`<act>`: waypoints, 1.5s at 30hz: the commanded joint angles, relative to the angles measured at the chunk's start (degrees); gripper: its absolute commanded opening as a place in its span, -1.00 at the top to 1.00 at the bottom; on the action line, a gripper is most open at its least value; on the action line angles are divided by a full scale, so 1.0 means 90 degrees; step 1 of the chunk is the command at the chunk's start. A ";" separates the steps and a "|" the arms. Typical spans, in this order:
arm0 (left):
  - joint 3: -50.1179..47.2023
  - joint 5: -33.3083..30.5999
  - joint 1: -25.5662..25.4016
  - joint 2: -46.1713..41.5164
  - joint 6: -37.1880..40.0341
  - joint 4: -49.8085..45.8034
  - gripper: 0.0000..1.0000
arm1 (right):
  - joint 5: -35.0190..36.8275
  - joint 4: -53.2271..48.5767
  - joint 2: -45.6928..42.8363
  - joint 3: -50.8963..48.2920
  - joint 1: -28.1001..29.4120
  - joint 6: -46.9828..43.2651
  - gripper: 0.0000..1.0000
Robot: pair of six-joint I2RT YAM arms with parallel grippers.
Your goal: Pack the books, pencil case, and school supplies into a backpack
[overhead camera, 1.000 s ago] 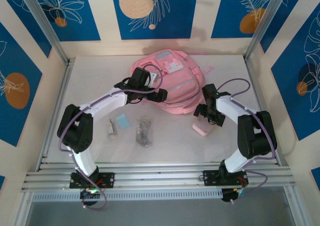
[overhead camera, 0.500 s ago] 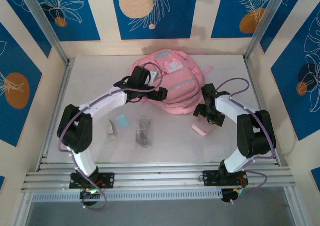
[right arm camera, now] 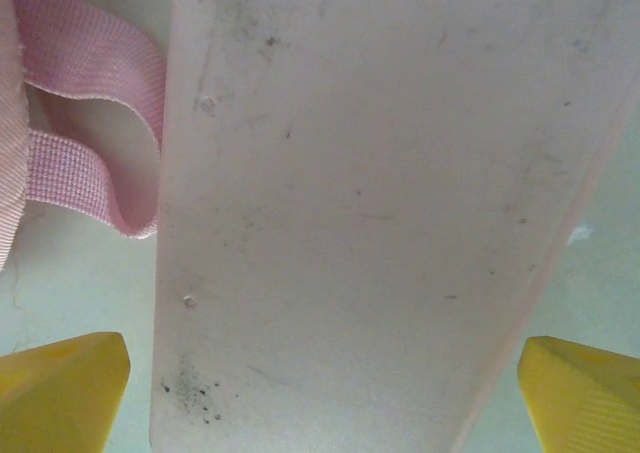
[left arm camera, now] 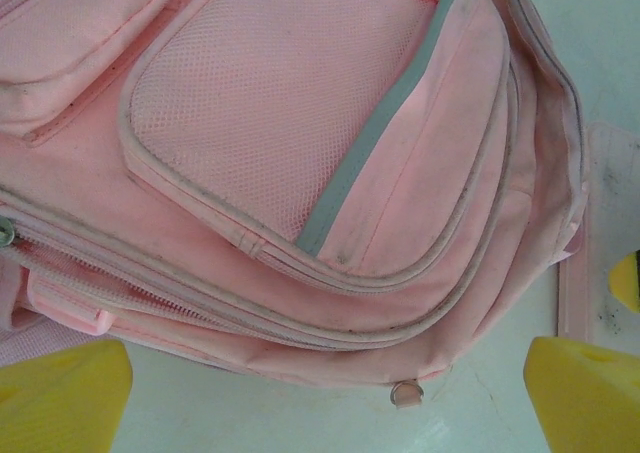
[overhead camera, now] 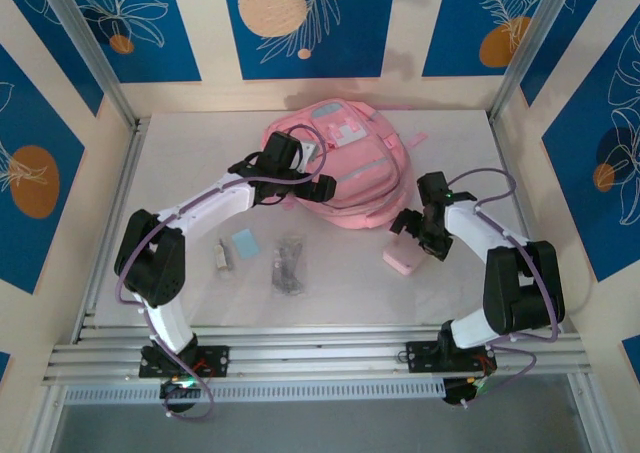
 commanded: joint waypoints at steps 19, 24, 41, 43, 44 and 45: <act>0.0845 -0.0109 -0.0186 0.0510 0.1868 -0.0266 -0.88 | -0.0191 0.0298 -0.0263 -0.0211 -0.0220 -0.0035 -0.65; 0.1474 -0.0114 -0.0407 0.1061 0.2589 -0.0522 -0.79 | -0.0588 0.0041 -0.0905 0.0078 -0.0672 -0.0550 -0.52; 0.2952 -0.1362 -0.0795 0.3154 0.3363 -0.1106 -0.62 | -0.1656 0.0096 -0.1932 -0.0140 -0.1703 -0.0995 -0.41; 0.2980 -0.1438 -0.0786 0.3261 0.3418 -0.1120 -0.16 | -0.1722 0.0133 -0.1969 -0.0152 -0.1742 -0.1004 -0.38; 0.3009 -0.1471 -0.0781 0.3296 0.3396 -0.1134 0.13 | -0.1764 0.0154 -0.1982 -0.0145 -0.1765 -0.1014 -0.38; 0.3043 -0.1426 -0.0768 0.3318 0.3366 -0.1183 0.38 | -0.1800 0.0171 -0.2000 -0.0145 -0.1769 -0.1023 -0.37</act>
